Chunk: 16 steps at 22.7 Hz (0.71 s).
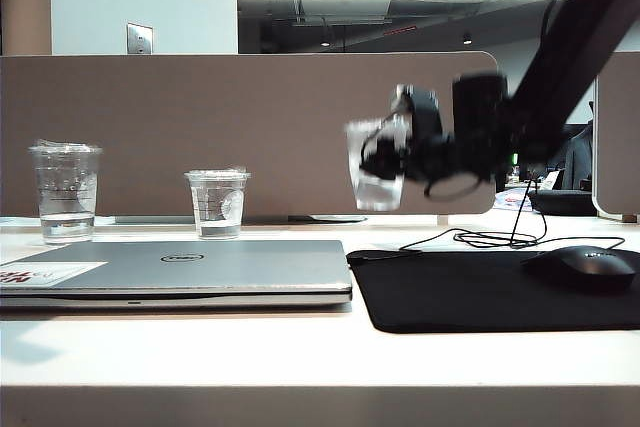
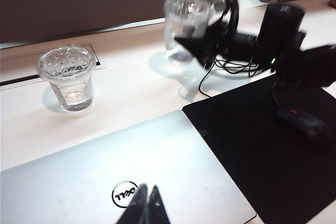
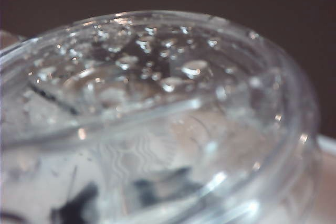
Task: Pick up the coffee cup on the right and place it on the right side of the laptop.
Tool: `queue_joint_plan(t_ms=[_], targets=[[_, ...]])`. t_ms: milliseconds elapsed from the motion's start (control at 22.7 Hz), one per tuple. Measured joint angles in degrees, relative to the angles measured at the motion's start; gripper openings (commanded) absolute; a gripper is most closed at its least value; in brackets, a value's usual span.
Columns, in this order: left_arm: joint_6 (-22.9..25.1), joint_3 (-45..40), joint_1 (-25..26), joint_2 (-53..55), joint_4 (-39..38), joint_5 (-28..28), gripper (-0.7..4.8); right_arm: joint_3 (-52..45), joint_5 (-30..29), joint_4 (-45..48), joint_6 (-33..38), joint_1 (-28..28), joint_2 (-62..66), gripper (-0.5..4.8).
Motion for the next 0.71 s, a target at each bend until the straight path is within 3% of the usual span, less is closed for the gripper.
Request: queue_joint_plan(t_ms=[705], targets=[[-0.02, 0.00, 0.00, 0.00, -0.02, 0.00, -0.05, 0.09, -0.04, -14.25, 0.02, -0.68, -16.06, 2.52]])
